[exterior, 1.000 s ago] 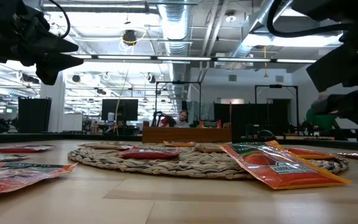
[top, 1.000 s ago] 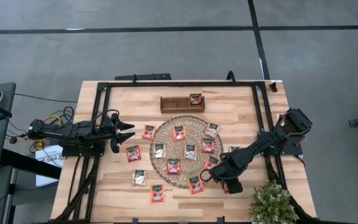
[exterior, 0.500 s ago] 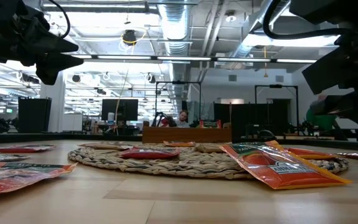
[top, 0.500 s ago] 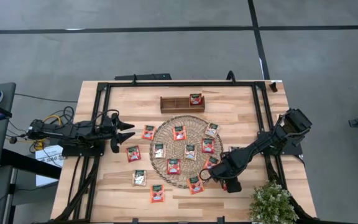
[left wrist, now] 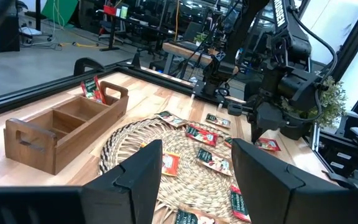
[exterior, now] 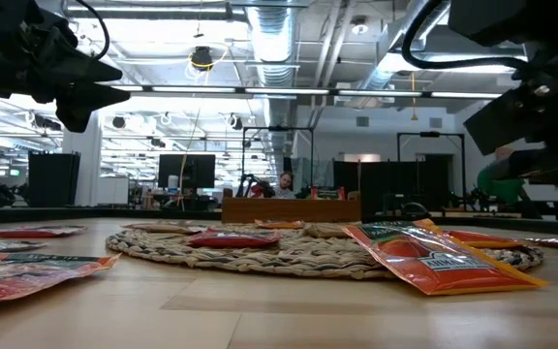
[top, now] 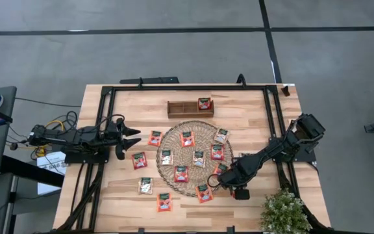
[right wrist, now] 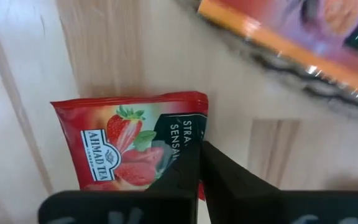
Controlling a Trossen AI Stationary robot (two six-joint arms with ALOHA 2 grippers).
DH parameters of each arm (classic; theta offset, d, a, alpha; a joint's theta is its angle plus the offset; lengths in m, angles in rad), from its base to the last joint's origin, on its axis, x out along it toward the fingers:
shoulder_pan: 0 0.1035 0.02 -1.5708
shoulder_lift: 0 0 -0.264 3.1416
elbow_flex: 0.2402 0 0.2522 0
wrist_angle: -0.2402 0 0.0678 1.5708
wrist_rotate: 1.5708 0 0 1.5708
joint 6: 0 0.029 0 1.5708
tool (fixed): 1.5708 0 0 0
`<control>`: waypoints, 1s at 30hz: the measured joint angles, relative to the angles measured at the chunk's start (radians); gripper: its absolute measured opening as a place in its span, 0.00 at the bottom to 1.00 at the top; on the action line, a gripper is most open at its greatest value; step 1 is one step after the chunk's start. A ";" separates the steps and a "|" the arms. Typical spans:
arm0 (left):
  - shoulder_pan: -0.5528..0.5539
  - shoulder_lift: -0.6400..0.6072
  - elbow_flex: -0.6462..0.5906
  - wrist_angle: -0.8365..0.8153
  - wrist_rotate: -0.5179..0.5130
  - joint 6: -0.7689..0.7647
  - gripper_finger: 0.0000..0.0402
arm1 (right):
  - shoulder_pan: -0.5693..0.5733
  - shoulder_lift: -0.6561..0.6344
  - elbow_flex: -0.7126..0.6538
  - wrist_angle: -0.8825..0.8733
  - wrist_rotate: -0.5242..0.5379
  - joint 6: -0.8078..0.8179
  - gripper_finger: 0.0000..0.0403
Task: Pick & Place Tea
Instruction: Put the red tea bag into the right section of the brown wooden organizer
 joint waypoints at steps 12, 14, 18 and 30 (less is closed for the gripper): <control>0.000 0.000 0.000 0.000 0.000 0.000 0.46 | 0.003 -0.006 -0.002 -0.047 -0.020 0.053 0.00; 0.000 0.000 0.000 0.000 0.000 0.000 0.46 | 0.003 -0.013 -0.006 -0.078 -0.017 0.054 0.00; 0.000 0.000 0.000 0.000 0.000 0.000 0.46 | 0.003 -0.065 -0.001 -0.145 -0.005 0.068 0.00; 0.000 0.000 0.000 0.000 0.000 0.006 0.46 | -0.007 -0.260 0.188 -0.522 0.192 0.122 0.00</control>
